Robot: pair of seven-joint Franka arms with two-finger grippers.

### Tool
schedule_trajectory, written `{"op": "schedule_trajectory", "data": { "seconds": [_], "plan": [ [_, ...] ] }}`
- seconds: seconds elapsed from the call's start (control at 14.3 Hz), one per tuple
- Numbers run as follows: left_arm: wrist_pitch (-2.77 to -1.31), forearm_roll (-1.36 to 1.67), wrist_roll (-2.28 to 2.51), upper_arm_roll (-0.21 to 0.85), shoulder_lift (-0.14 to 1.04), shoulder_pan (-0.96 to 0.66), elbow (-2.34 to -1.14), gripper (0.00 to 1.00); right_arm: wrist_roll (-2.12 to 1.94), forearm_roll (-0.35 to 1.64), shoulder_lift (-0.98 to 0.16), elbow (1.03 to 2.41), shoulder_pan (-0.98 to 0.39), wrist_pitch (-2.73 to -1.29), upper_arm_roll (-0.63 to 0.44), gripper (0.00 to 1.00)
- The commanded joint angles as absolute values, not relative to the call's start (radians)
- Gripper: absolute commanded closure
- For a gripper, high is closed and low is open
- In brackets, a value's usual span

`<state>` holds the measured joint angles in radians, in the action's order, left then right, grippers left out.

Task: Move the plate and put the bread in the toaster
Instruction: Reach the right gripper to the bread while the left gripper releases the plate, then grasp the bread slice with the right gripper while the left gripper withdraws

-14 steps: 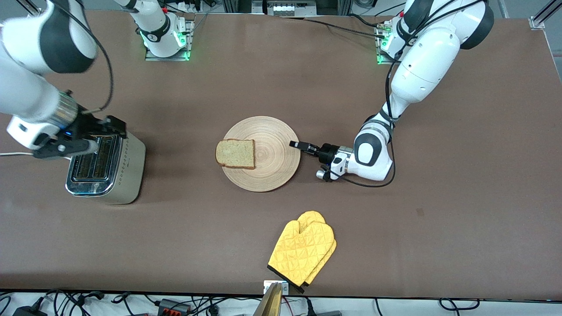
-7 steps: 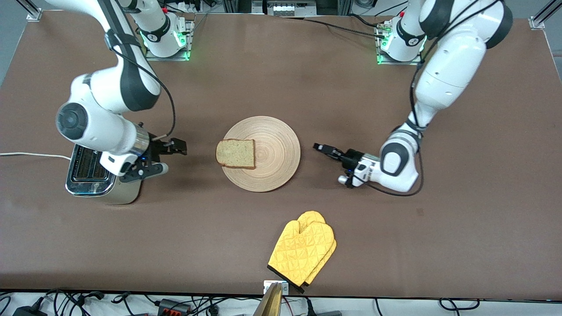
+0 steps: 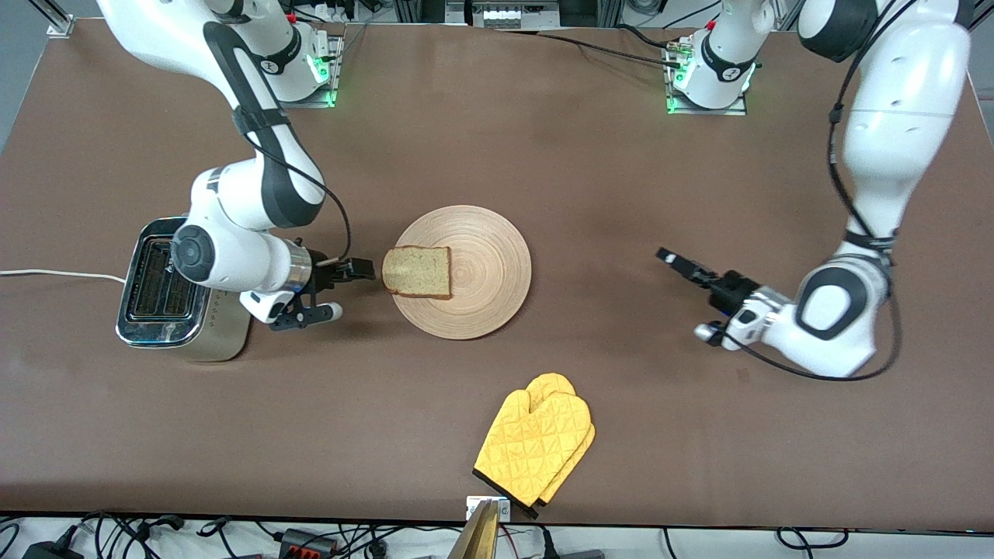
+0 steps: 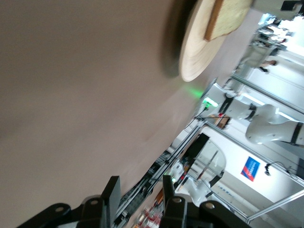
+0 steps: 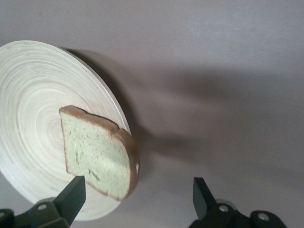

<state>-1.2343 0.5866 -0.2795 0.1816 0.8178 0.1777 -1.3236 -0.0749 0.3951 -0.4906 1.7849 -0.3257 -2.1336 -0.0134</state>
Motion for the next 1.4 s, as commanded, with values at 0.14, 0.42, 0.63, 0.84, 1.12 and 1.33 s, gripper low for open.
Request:
{"op": "schedule_trajectory", "data": {
  "seconds": [0.14,0.42,0.63,0.84,1.12,1.33],
  "plan": [
    [-1.154,0.249,-0.16,0.199,0.609,0.169,-1.244,0.45,-0.074,0.454,-0.514,1.871,-0.354,-2.26,0.011,0.0],
    [-1.157,0.128,-0.17,0.192,0.419,0.178,-1.247,0.42,-0.074,0.457,-0.54,1.87,-0.353,-2.26,0.028,0.12],
    [-1.157,0.042,-0.16,0.204,0.31,0.166,-1.282,0.19,-0.067,0.457,-0.546,1.868,-0.353,-2.25,0.032,0.23],
    [-1.215,0.026,-0.163,0.216,0.175,0.166,-1.429,0.0,-0.078,0.457,-0.552,1.864,-0.351,-2.244,0.032,0.46],
    [-1.416,0.025,-0.153,0.27,-0.061,0.169,-1.764,0.0,-0.071,0.457,-0.546,1.85,-0.351,-2.237,0.044,0.99],
    [-1.437,0.025,-0.107,0.276,-0.103,0.176,-1.816,0.0,-0.061,0.457,-0.542,1.809,-0.351,-2.174,0.046,1.0]
  ]
}}
